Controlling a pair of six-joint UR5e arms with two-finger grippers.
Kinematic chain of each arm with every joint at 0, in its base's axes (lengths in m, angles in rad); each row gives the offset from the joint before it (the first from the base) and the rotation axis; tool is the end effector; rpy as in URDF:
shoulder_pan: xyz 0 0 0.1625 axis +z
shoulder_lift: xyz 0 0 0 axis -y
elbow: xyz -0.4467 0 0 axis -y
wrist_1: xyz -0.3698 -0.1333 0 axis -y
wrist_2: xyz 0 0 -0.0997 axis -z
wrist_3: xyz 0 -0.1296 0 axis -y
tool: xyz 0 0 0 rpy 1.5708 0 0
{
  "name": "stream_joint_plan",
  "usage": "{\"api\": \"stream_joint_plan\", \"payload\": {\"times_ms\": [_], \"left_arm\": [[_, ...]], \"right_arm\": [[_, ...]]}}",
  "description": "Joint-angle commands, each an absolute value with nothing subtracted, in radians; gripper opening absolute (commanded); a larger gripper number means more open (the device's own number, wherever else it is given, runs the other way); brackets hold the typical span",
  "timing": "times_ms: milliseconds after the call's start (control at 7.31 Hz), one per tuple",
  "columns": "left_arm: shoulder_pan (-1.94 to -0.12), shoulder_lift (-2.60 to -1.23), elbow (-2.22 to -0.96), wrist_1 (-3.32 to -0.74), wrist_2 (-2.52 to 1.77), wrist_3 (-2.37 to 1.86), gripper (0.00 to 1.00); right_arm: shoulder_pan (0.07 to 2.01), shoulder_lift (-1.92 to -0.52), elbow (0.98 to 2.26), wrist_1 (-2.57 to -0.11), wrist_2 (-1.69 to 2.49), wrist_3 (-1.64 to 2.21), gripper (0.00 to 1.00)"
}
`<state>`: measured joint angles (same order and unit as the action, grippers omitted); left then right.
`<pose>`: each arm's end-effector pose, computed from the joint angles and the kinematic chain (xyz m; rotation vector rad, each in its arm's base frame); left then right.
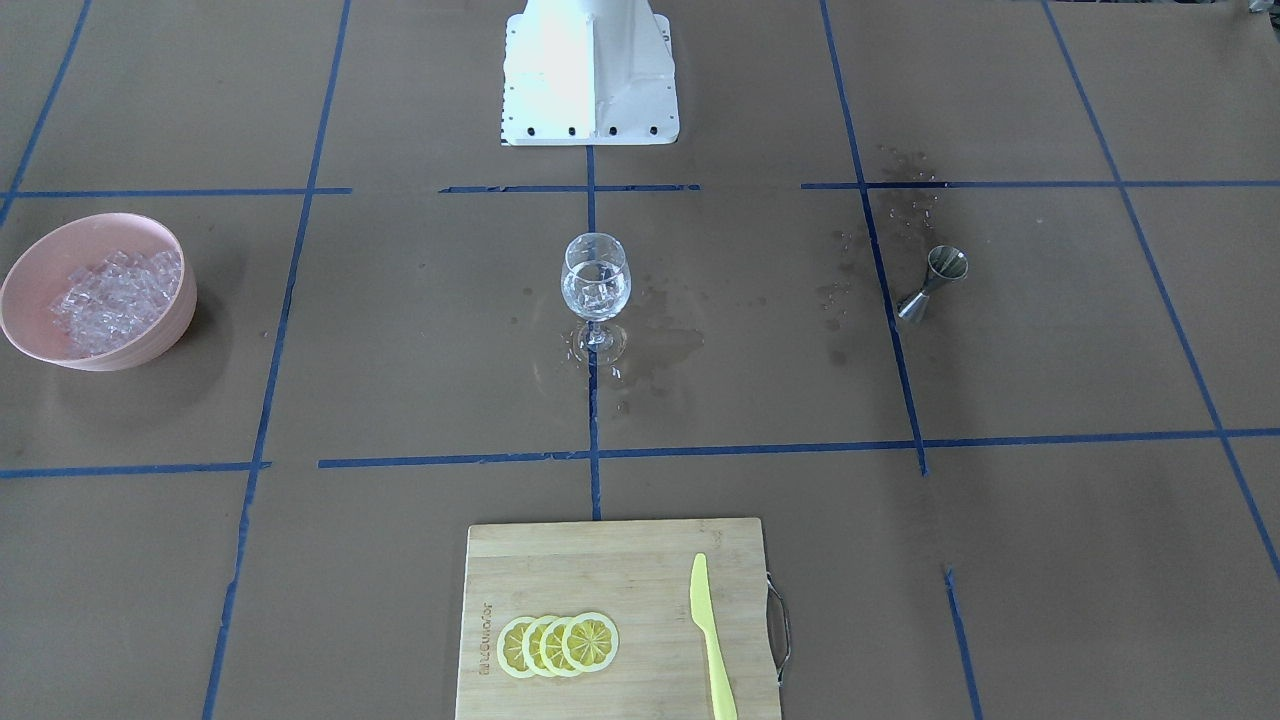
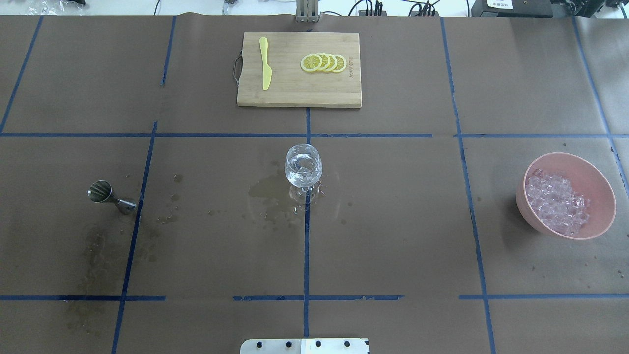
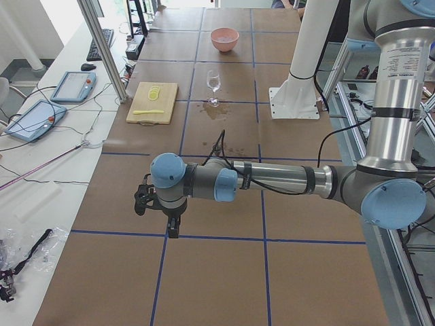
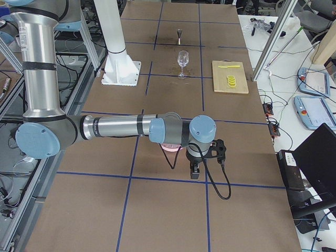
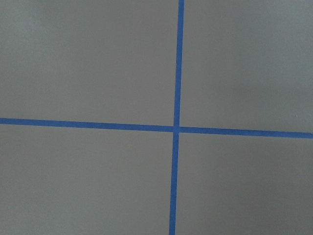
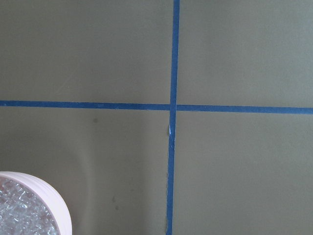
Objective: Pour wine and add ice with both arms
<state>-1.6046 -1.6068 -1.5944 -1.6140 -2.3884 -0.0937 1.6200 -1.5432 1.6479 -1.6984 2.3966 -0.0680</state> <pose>-0.0554 -0.4919 0.6648 0.0725 0.8196 -0.0782 0.0615 -0.4753 0.6605 0.0268 -0.8256 -0.0083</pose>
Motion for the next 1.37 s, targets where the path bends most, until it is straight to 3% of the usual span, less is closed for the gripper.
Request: {"api": "stream_joint_plan", "payload": {"times_ms": [0,1232], "left_arm": [[-1.605,-1.605,-1.594,-1.617,-2.388,-0.094,1.0],[-1.605,-1.595,-1.595,-1.62,-2.39,-0.094,1.0]], "right_arm": [[1.623,-1.545,1.644,-1.689,2.396,-0.066,1.0],[1.64,-1.536,1.644,-1.687,2.398,-0.066,1.0]]}}
